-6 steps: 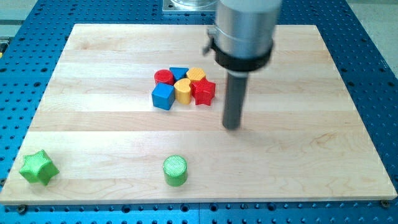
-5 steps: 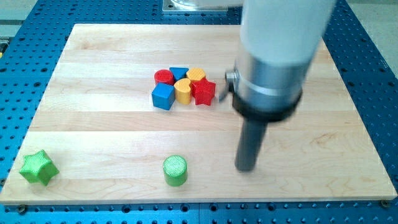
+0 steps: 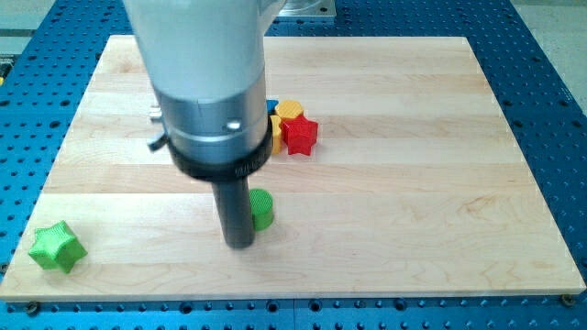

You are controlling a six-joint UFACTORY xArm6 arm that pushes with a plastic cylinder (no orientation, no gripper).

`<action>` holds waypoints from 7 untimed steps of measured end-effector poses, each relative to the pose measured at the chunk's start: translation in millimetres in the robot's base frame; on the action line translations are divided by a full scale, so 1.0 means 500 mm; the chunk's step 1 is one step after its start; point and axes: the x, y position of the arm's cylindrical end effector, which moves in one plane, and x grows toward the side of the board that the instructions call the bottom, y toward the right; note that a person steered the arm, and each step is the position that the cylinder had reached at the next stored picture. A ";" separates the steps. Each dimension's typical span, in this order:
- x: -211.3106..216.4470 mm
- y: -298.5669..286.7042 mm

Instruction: Slide the green circle bottom left of the heart

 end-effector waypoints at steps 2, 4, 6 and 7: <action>-0.056 0.063; -0.061 0.135; -0.120 0.168; -0.147 0.168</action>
